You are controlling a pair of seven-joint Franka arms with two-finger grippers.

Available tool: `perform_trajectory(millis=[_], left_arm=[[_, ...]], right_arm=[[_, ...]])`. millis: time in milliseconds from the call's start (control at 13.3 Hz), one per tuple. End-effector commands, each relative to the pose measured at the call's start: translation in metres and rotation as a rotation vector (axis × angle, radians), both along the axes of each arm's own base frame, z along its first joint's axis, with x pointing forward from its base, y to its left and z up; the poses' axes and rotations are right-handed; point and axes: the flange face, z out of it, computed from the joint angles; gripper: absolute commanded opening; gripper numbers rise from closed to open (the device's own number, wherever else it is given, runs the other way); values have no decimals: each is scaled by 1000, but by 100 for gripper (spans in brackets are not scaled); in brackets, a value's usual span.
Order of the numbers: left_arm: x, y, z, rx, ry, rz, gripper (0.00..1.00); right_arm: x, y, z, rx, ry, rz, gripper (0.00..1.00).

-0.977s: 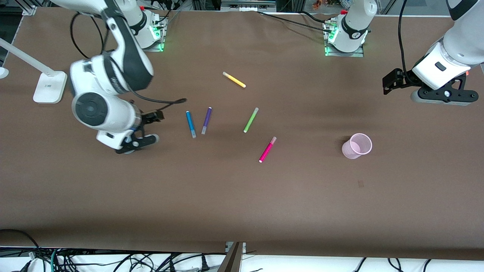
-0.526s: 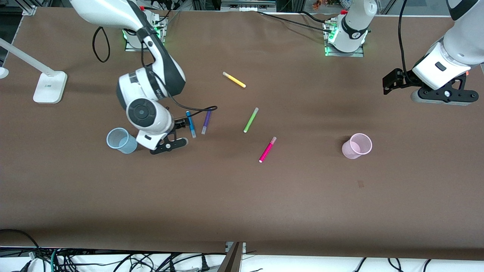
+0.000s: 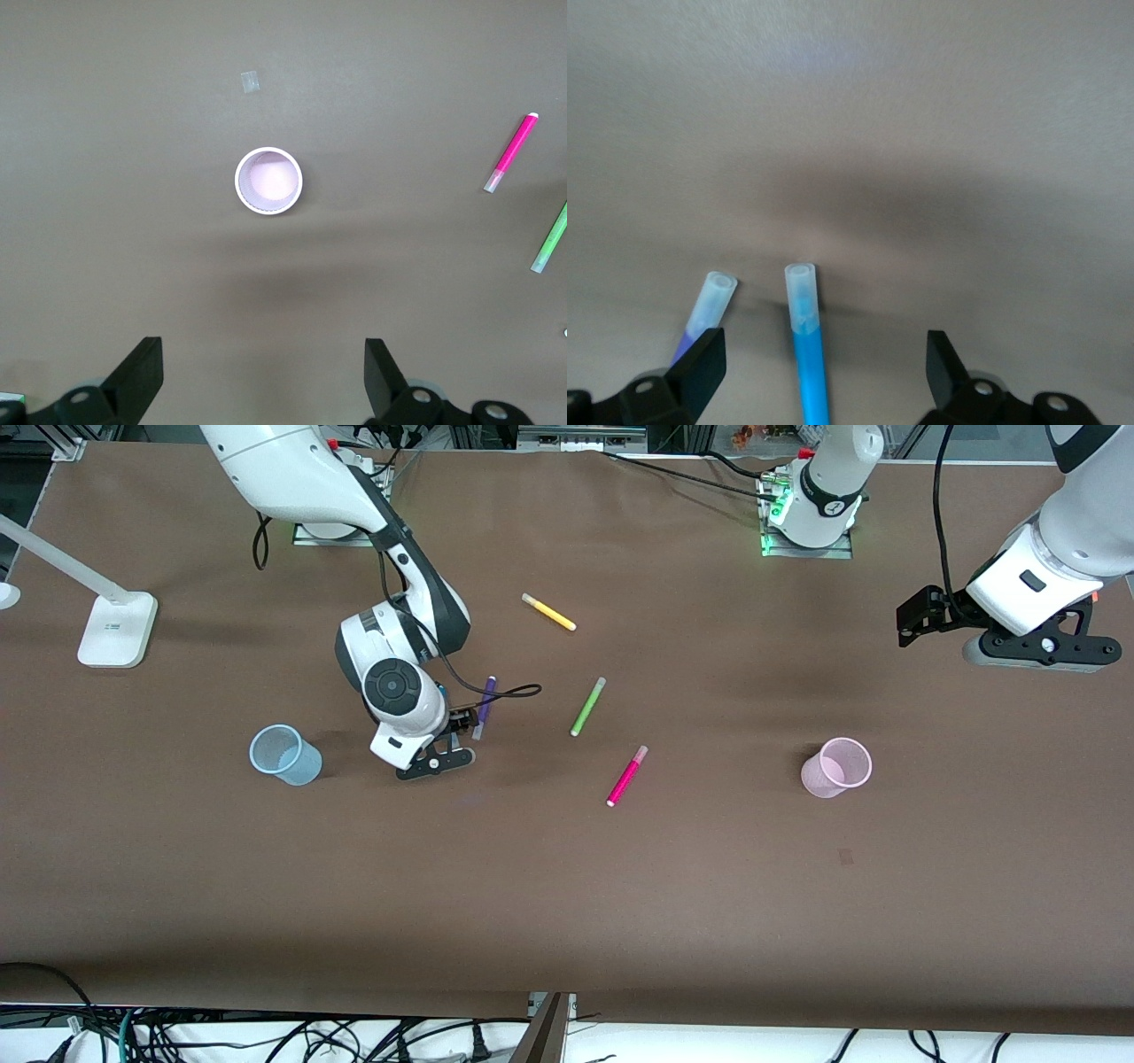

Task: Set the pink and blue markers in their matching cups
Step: 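Lower the right gripper and grasp the blue marker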

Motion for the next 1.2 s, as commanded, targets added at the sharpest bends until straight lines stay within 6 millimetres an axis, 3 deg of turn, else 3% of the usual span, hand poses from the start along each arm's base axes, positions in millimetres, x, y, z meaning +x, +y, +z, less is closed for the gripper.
perform_trajectory(millis=[0,376,601,751,1127], left_arm=[[2,1,6,-2,4,0,100],[3,1,3,-2,8,0,100],[2,1,2,-2,13,0,100],[1,-2,0,0,22,-4,100],[0,-10,-7,-16,41,-5,100]], right_arm=[[-12,-6,-5,9,-25,-11,100],[-16,-8,-17,13,-31,-11,95],[-16,-7,-22,16,-37,-9,70],[-16,-7,-24,17,-38,-8,64],[-12,-5,-21,26,-56,-7,21]])
